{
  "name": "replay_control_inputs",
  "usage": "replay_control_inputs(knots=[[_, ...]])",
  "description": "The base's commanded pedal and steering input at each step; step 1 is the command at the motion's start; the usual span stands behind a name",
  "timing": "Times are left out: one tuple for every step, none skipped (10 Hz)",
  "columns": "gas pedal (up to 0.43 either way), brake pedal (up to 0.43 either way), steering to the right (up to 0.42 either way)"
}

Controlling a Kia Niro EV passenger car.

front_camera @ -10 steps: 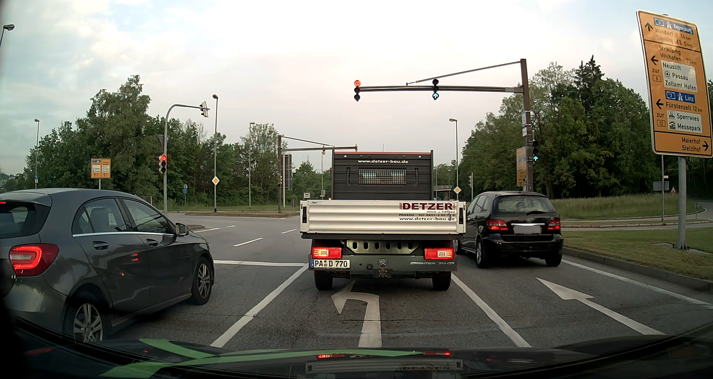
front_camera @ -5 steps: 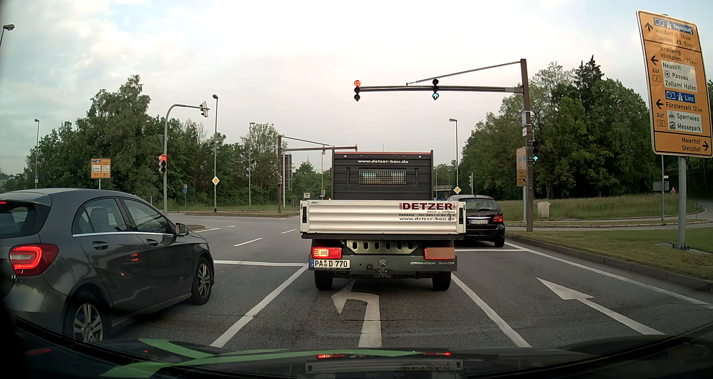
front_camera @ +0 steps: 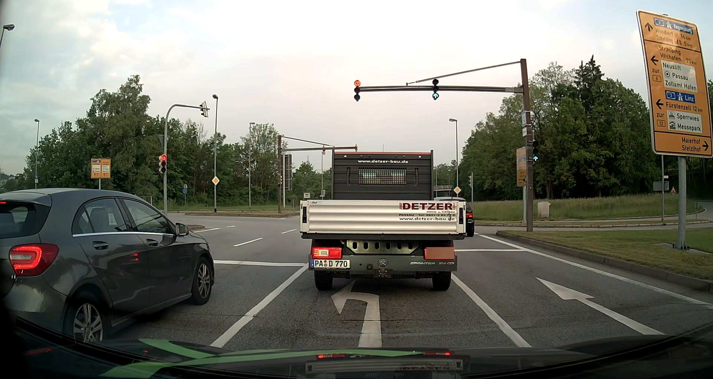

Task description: Follow the waypoints while adhering to traffic rules and regulations

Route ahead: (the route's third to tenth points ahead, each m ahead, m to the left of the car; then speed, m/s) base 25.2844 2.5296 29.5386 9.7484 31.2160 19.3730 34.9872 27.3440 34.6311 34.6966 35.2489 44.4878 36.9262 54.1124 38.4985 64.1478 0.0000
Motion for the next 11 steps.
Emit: replay_control_inputs(knots=[[0.000, 0.311, -0.005], [0.000, 0.311, -0.005], [0.000, 0.311, -0.005], [0.000, 0.311, -0.005], [0.000, 0.311, -0.005], [0.000, 0.311, -0.005], [0.000, 0.311, -0.005], [0.000, 0.311, -0.005], [0.000, 0.311, -0.005], [0.000, 0.311, -0.005], [0.000, 0.311, -0.005]])
